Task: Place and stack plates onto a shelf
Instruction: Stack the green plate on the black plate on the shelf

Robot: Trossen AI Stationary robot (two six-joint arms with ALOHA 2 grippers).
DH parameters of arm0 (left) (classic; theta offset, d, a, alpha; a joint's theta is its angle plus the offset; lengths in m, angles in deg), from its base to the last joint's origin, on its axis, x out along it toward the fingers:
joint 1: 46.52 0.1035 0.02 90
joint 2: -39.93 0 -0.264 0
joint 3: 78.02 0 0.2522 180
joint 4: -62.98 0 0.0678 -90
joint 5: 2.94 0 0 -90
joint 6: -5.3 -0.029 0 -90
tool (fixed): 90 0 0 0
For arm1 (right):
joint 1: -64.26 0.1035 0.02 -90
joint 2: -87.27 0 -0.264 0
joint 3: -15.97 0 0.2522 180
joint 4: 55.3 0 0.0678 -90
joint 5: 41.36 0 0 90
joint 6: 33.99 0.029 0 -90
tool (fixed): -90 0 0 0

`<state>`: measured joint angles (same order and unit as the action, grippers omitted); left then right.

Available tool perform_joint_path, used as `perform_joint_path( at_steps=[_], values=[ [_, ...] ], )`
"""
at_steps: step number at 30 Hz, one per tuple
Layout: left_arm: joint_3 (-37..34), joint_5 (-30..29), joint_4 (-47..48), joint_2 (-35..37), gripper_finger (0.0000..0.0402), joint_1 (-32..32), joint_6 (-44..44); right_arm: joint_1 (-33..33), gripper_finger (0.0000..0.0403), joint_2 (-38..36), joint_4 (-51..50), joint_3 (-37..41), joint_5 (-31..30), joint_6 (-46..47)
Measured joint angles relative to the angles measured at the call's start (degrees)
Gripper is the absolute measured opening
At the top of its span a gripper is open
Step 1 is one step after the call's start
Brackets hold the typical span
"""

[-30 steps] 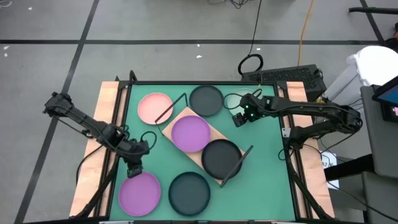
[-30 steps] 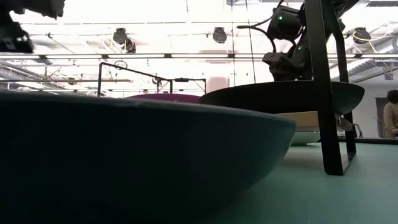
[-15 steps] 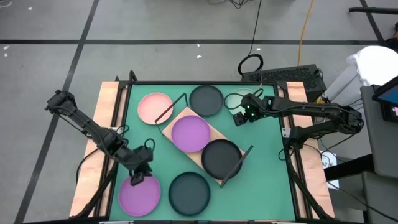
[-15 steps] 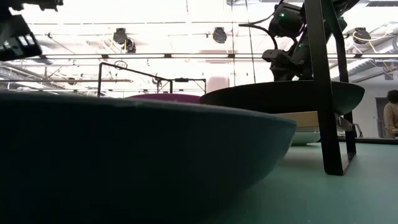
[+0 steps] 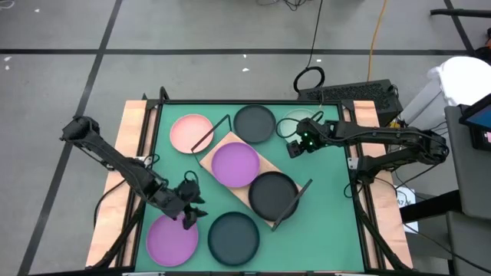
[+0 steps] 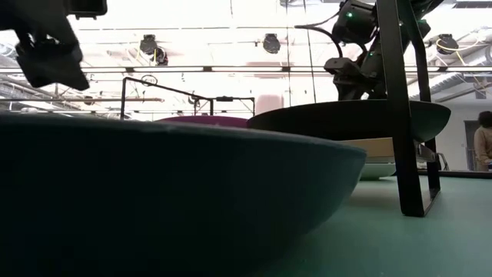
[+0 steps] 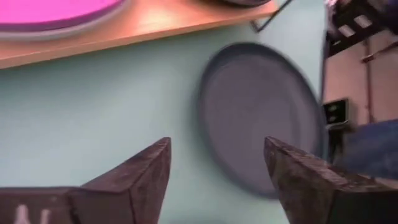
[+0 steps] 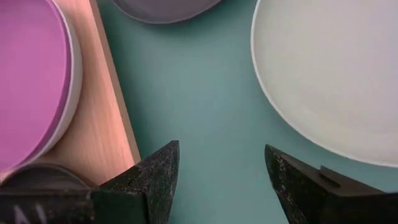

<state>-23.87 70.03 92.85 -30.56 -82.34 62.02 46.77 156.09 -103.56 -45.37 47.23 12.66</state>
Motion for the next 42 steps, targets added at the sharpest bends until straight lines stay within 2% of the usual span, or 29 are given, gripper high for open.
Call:
perform_joint_path(
  at_steps=[5,13,20,27,31,37,42],
  values=[
    [0.01,-4.05,-7.85,-5.29,0.0284,0.15,0.42,0.00,0.0217,-0.27,-0.04,0.00,0.11,-3.57],
    [0.07,-2.31,-10.46,-10.89,0.0284,0.26,2.70,0.00,0.0217,-3.55,-0.34,0.00,3.02,-9.96],
    [0.04,-1.04,-10.25,-11.05,0.0284,0.27,9.78,-0.82,0.0217,-4.86,-1.69,0.00,2.70,-12.90],
    [0.04,-1.01,-10.43,-11.05,0.0284,0.27,12.35,-2.08,0.0217,-1.51,1.01,5.07,2.61,-28.96],
    [0.04,-0.50,-10.74,-11.05,0.0284,0.27,13.65,-2.05,0.0217,-1.29,3.31,9.58,-0.64,-34.94],
    [0.07,0.62,-12.53,-11.05,0.0285,0.27,14.22,-1.95,0.0217,-1.33,8.40,14.23,-8.83,-45.36],
    [0.07,0.69,-13.10,-11.03,0.0285,0.27,14.30,-2.01,0.0214,-1.33,12.68,17.08,-7.63,-50.77]
  ],
)
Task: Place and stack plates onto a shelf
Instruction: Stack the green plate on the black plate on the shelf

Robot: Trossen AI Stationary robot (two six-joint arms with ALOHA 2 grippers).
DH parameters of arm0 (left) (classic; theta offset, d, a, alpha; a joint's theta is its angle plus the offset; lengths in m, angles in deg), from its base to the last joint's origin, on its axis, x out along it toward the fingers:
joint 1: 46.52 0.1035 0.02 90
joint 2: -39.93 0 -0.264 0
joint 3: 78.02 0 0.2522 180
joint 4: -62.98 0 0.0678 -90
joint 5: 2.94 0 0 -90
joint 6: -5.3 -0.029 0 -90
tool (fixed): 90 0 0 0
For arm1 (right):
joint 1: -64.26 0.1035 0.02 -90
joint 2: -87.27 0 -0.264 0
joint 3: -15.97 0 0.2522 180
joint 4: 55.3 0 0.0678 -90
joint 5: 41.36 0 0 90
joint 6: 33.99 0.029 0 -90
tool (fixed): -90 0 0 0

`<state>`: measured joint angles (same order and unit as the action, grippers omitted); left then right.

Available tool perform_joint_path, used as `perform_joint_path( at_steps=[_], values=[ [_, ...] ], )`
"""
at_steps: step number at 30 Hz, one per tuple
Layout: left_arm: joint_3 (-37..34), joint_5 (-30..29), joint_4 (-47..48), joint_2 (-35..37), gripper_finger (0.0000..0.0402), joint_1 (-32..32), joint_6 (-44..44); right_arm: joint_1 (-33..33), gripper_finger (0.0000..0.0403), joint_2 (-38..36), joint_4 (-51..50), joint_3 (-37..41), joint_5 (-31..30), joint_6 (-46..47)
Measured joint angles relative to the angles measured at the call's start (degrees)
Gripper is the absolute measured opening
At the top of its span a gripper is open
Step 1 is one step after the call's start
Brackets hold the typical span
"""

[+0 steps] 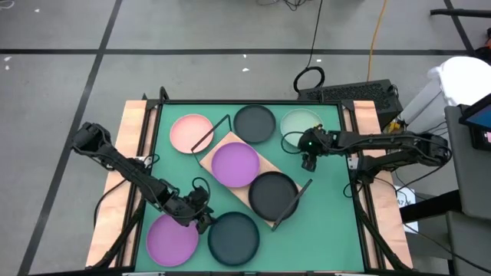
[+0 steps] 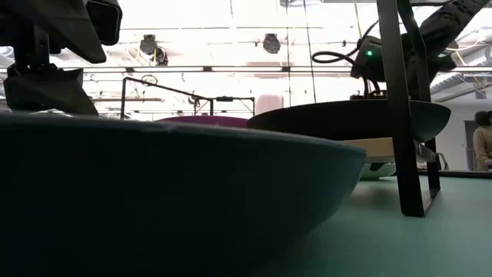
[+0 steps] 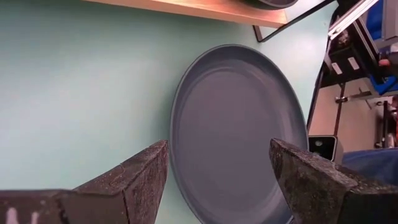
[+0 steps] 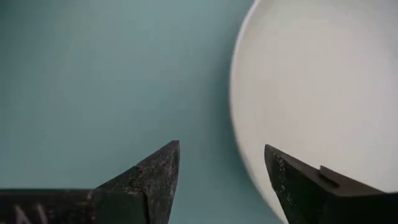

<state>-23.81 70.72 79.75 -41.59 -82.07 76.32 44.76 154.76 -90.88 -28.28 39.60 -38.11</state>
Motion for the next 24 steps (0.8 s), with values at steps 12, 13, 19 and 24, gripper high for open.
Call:
perform_joint_path(
  at_steps=[12,13,19,24],
  values=[
    [0.00,2.56,-1.44,0.00,0.0285,0.00,3.13,-0.02,0.0103,0.00,5.47,4.04,-0.15,-1.58],
    [0.00,2.84,-1.87,0.00,0.0285,0.00,3.25,-0.02,0.0093,0.05,6.30,4.41,-0.15,-2.16],
    [0.00,2.93,-2.80,0.00,0.0285,0.17,2.95,0.00,0.0022,0.08,8.56,6.16,-0.38,-3.04],
    [0.00,3.59,-2.80,0.00,0.0285,0.89,2.76,0.55,0.0010,-1.13,6.48,4.90,-0.79,-3.04]
  ],
)
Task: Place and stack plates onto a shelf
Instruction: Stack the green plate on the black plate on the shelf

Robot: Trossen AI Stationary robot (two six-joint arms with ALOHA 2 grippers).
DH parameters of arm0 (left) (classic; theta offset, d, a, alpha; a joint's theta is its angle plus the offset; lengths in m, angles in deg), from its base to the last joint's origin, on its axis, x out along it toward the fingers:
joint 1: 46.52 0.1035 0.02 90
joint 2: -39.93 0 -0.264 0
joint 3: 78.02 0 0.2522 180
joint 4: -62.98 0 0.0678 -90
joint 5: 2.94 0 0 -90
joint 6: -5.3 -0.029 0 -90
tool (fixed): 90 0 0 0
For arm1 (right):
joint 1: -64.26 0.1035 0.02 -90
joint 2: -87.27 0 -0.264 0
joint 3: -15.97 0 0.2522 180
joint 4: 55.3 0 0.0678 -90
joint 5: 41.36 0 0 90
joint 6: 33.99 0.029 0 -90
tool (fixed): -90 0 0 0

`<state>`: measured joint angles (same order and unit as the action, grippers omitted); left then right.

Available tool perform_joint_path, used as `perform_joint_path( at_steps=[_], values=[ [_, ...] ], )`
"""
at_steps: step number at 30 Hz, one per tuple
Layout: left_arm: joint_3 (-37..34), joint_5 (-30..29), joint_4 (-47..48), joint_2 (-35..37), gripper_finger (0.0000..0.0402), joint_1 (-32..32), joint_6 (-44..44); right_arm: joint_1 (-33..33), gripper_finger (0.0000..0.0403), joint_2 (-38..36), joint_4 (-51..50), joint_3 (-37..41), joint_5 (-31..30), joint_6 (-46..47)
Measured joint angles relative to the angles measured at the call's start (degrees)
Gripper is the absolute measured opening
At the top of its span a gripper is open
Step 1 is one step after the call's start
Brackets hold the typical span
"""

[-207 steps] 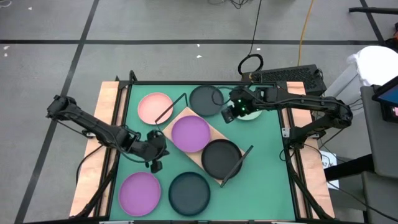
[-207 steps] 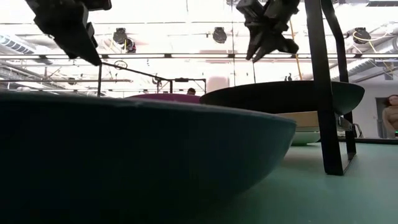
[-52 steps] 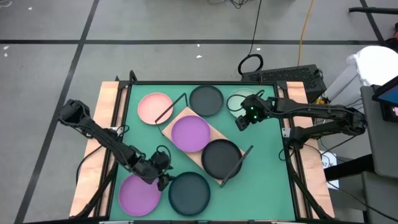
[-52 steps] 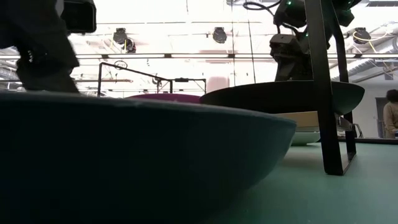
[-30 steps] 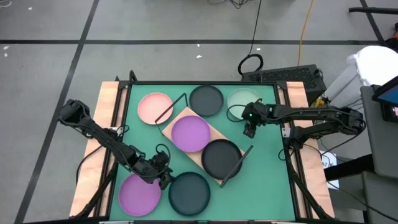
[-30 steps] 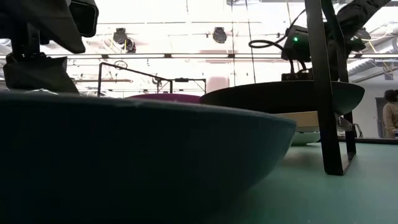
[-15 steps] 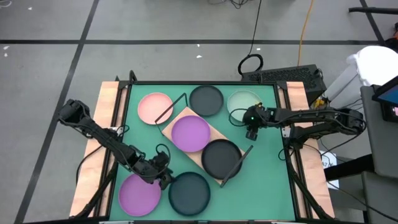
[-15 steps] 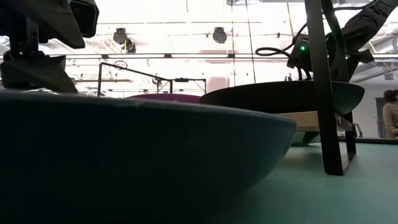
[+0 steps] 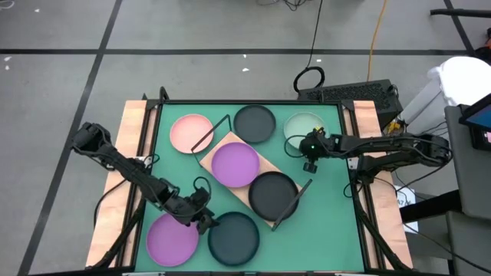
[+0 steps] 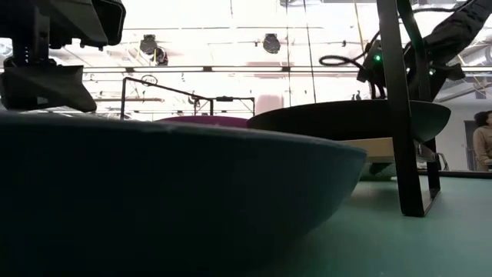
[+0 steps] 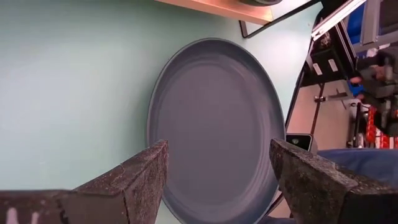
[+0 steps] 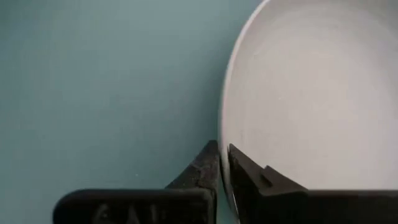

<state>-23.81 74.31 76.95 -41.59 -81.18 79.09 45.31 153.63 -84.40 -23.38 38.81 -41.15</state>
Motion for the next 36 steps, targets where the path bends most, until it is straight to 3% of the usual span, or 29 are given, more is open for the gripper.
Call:
perform_joint_path(
  at_steps=[12,21,30,36],
  values=[
    [0.00,0.78,3.65,0.02,0.0285,0.05,-0.40,2.82,0.0001,-6.34,-11.28,-16.64,-2.09,2.30],
    [0.02,-0.38,7.11,0.02,0.0285,0.07,-1.54,7.65,0.0001,-7.18,-17.16,-28.93,-2.09,2.46],
    [0.02,-0.81,7.32,0.02,0.0285,0.07,-1.44,13.93,0.0000,-7.20,-25.60,-38.72,-2.09,10.94],
    [0.02,-0.81,8.04,0.02,0.0285,0.65,-1.41,20.25,0.0000,-7.18,-27.52,-44.25,3.36,12.22]
  ],
)
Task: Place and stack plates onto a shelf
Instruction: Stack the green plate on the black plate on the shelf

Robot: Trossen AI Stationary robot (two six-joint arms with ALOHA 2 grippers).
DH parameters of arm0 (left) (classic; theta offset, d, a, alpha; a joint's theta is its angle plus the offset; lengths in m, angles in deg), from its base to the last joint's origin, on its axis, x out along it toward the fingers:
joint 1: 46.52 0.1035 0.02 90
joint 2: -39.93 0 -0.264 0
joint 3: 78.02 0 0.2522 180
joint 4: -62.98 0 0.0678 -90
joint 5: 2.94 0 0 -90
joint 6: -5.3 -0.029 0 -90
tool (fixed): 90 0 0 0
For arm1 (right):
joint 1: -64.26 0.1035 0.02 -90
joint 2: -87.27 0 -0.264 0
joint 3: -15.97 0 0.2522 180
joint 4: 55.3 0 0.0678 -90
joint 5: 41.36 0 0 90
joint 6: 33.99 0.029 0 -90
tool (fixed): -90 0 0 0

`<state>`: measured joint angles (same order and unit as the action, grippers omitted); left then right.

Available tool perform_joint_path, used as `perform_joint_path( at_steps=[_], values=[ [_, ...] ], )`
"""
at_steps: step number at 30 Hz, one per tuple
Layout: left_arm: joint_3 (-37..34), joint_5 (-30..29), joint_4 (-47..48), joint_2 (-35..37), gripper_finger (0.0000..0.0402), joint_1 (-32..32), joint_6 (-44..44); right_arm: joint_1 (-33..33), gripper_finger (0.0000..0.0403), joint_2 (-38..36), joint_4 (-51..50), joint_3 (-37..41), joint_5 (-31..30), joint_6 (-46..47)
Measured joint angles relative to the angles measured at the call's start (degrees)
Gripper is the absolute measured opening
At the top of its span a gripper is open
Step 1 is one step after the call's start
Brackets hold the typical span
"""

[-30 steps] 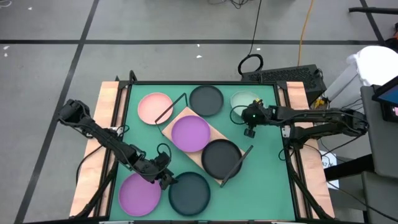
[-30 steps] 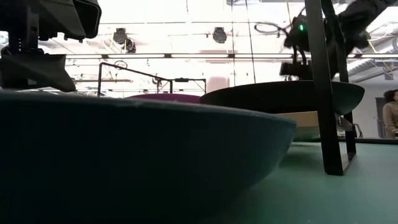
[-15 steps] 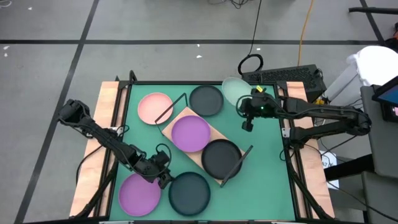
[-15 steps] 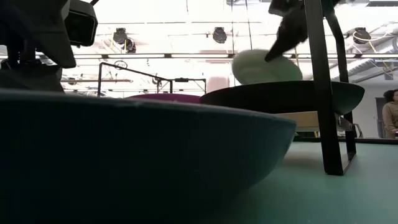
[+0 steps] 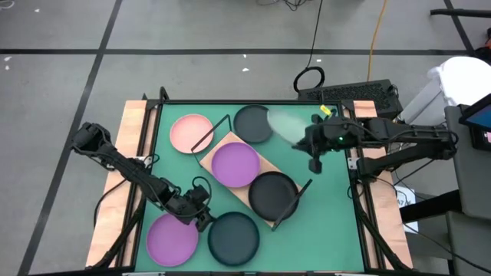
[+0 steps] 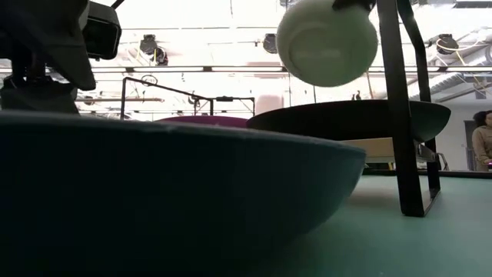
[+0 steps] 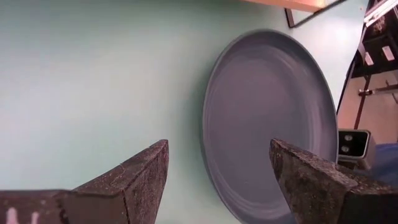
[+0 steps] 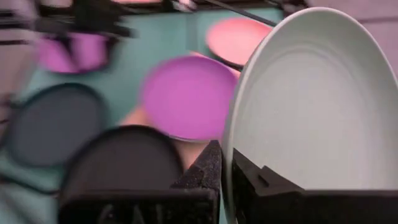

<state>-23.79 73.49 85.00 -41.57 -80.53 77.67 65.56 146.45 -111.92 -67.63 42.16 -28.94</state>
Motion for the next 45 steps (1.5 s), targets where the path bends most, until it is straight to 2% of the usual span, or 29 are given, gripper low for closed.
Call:
perform_joint_path(
  at_steps=[7,14,23,31,34,39,42,45],
  values=[
    [0.00,-0.02,-1.06,0.00,0.0285,1.98,-0.01,7.41,0.0000,0.00,-0.34,-2.23,3.77,-3.80],
    [0.00,-0.04,-1.16,0.00,0.0285,3.06,-0.24,13.33,0.0000,0.00,-0.43,-2.32,3.78,-18.58],
    [0.00,0.46,0.09,-0.04,0.0285,3.24,0.83,11.33,0.0000,3.50,-1.28,-2.32,2.07,-30.63],
    [0.00,0.46,0.48,-0.04,0.0285,3.35,3.35,10.30,0.0000,11.41,-0.89,-2.32,5.36,-52.22],
    [0.00,0.46,0.48,-0.04,0.0285,3.35,3.55,10.30,0.0000,13.20,-0.91,-2.32,7.47,-56.61],
    [0.00,0.10,0.47,-0.04,0.0285,3.35,5.06,10.32,0.0000,14.36,-0.19,-2.32,8.30,-54.86],
    [0.00,-0.48,0.48,-0.04,0.0285,3.35,5.36,10.02,0.0000,13.86,4.18,-2.32,6.69,-47.38],
    [0.00,-1.80,0.46,-0.04,0.0285,3.35,5.37,9.92,0.0000,13.28,9.97,-2.32,6.25,-34.17]
  ],
)
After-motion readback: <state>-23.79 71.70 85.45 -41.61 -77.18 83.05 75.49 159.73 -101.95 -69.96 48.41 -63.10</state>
